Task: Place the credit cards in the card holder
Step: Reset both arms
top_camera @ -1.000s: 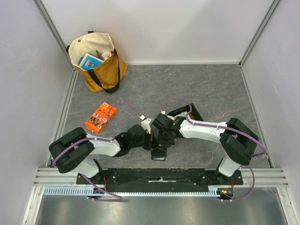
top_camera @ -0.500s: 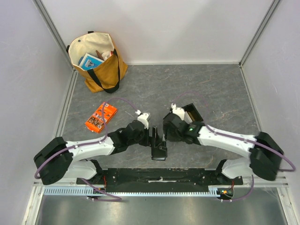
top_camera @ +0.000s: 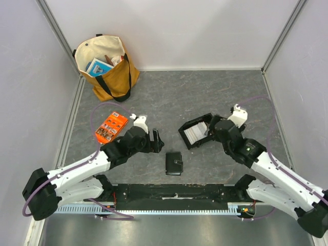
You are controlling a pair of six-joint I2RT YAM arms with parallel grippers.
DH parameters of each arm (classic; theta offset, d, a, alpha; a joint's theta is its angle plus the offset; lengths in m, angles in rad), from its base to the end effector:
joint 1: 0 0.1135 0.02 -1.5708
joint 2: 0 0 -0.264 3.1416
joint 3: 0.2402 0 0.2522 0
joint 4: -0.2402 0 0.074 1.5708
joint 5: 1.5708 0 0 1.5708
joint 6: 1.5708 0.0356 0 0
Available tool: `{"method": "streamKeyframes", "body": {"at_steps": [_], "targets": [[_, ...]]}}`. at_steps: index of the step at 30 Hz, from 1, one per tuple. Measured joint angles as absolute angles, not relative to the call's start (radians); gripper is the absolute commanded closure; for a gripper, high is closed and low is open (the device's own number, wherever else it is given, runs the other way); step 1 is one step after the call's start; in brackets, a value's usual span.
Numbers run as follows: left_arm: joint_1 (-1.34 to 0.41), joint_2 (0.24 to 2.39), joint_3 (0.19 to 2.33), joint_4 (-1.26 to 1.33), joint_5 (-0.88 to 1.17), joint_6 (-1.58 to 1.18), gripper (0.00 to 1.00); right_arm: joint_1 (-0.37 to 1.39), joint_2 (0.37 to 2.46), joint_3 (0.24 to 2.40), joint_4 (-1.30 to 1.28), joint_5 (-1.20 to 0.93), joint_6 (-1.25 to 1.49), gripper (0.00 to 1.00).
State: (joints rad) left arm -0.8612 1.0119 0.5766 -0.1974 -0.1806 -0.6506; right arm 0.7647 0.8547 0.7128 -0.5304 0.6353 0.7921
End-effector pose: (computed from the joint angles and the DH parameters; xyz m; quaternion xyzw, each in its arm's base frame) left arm 0.1452 -0.1592 0.2240 0.0528 0.8877 -0.2503 0.3828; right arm 0.1431 0.1080 0.2735 0.1474 0.8538 0.0893 0.4913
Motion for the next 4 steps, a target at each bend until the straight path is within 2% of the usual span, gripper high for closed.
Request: {"method": "streamKeyframes", "body": {"at_steps": [4], "targets": [[-0.826, 0.997, 0.577, -0.244, -0.212, -0.653, 0.07, 0.557, 0.886, 0.713, -0.555, 0.648, 0.730, 0.02]]}}
